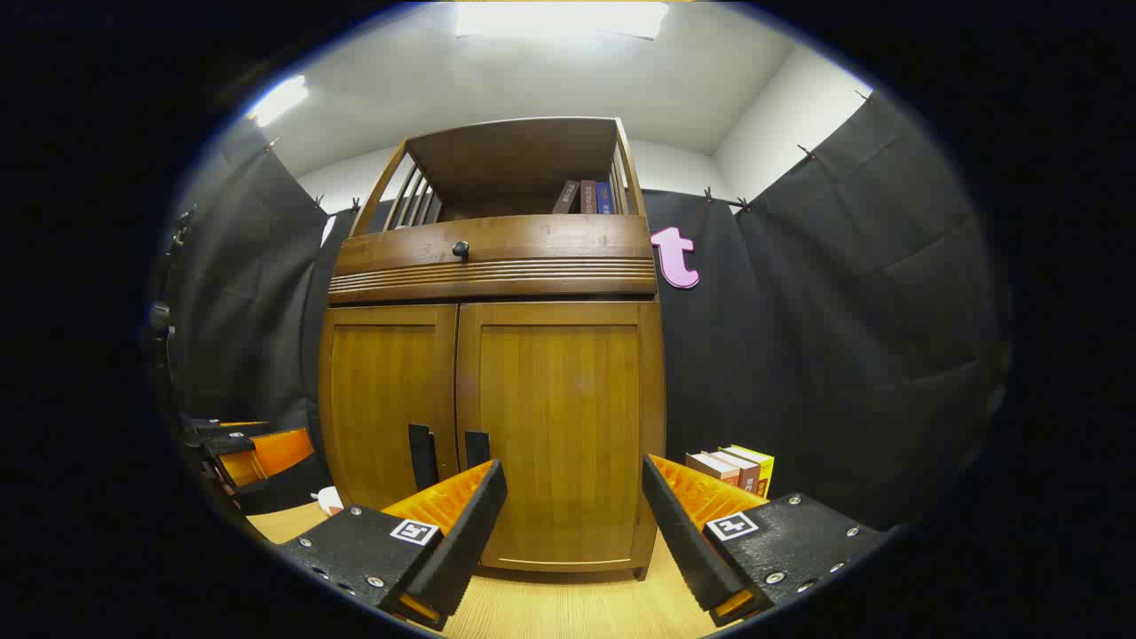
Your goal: Open the right door of the double-door shoe cabinet with the right hand, and open the left door with the left hand.
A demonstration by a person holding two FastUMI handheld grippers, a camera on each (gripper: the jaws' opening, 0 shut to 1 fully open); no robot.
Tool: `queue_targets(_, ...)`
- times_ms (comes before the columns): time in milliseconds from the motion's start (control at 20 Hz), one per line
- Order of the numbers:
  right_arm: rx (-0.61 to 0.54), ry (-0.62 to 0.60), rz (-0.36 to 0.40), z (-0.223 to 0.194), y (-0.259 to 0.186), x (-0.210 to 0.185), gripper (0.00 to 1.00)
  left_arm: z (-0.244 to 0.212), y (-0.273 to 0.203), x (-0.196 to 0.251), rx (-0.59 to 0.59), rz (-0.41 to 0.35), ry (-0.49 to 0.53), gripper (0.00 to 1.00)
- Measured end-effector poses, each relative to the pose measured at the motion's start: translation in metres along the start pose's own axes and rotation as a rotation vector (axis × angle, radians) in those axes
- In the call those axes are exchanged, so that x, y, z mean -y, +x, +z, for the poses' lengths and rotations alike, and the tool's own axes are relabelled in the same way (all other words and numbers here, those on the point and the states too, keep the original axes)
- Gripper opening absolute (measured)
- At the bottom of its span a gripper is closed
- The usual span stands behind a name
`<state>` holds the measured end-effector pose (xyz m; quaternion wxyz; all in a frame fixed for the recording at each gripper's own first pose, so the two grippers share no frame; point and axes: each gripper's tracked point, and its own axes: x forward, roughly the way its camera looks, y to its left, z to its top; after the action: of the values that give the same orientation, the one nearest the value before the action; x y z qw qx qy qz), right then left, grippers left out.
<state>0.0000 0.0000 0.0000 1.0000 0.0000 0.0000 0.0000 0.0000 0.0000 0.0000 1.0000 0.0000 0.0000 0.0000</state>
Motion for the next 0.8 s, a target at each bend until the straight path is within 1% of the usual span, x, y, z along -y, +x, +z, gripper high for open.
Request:
queue_targets(100, -0.004, 0.003, 0.005, -0.002, -0.001, -0.003, 0.94, 0.0, 0.0, -0.001, 0.003, -0.003, -0.001, 0.94)
queue_targets(300, -0.004, -0.002, 0.007, -0.002, -0.001, -0.007, 0.94, 0.002, 0.001, -0.003, 0.007, -0.003, 0.003, 0.94)
queue_targets(350, -0.005, -0.002, 0.009, -0.001, 0.0, -0.008, 0.94, 0.002, 0.001, -0.004, 0.007, -0.002, 0.002, 0.96)
queue_targets(400, -0.008, -0.001, 0.01, -0.002, 0.0, -0.008, 0.94, 0.002, 0.001, -0.003, 0.005, -0.003, 0.0, 0.94)
queue_targets(550, -0.013, -0.001, 0.009, -0.004, 0.001, -0.01, 0.94, 0.001, 0.0, -0.004, 0.001, -0.007, -0.002, 0.94)
queue_targets(600, -0.014, -0.001, 0.009, -0.004, 0.001, -0.01, 0.94, 0.002, 0.001, -0.005, 0.002, -0.006, 0.0, 0.99)
queue_targets(650, -0.015, -0.001, 0.011, -0.004, 0.001, -0.011, 0.94, 0.002, 0.002, -0.005, 0.001, -0.005, 0.002, 0.96)
queue_targets(750, -0.016, 0.0, 0.011, -0.005, 0.001, -0.013, 0.94, 0.002, 0.002, -0.005, 0.001, -0.005, 0.004, 0.96)
queue_targets(800, -0.017, 0.0, 0.012, -0.005, 0.002, -0.013, 0.94, 0.002, 0.003, -0.006, 0.001, -0.004, 0.007, 0.94)
